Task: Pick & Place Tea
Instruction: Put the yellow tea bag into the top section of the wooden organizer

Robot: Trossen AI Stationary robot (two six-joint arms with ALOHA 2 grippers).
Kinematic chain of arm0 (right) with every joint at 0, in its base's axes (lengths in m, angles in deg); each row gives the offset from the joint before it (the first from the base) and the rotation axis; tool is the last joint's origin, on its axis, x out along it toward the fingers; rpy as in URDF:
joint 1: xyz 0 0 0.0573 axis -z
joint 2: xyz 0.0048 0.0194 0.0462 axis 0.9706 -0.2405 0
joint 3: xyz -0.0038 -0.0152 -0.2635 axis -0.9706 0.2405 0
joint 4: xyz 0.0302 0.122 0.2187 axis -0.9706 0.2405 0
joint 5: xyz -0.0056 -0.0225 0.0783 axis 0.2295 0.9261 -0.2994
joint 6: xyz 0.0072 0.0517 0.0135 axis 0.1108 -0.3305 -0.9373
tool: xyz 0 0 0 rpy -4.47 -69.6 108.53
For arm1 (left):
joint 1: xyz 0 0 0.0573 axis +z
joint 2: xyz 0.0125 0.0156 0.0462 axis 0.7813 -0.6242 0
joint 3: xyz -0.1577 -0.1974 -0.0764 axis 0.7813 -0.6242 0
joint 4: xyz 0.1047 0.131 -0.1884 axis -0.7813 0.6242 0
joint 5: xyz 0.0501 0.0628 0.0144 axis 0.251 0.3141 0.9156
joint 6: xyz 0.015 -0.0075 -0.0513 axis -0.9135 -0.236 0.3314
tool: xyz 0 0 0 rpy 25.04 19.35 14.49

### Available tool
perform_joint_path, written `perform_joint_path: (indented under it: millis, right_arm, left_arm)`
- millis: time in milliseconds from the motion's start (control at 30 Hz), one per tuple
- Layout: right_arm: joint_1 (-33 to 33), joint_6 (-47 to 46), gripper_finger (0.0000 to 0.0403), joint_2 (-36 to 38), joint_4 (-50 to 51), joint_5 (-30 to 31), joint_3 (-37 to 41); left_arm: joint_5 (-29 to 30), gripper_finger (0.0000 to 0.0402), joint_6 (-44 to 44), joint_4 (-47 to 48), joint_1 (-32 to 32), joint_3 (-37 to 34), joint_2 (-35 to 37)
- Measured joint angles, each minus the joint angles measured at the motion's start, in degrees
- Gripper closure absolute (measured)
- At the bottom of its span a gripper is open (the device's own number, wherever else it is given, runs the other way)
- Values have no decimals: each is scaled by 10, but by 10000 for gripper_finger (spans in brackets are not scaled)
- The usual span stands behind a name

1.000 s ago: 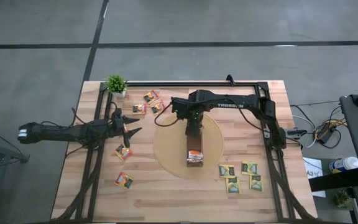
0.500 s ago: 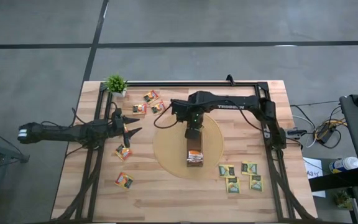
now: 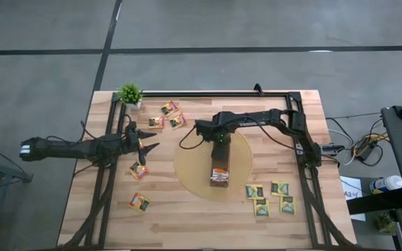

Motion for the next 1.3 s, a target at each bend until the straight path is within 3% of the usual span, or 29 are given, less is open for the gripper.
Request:
perform_joint_path:
  millis: [233,633,867,1100,1300]
  right_arm:
    - [0,4,394,-10,-6,-18,-10]
    - [-2,-16,395,27,92,-1,-156]
    - [-4,-17,395,29,141,43,-214]
    - [1,-17,395,29,101,54,-116]
    - [1,-27,395,26,-115,-69,46]
  left_arm:
    - [0,199,0,0,0,0,0]
    - [0,199,0,0,0,0,0]
    - [0,199,0,0,0,0,0]
    - [0,199,0,0,0,0,0]
    - [0,199,0,0,0,0,0]
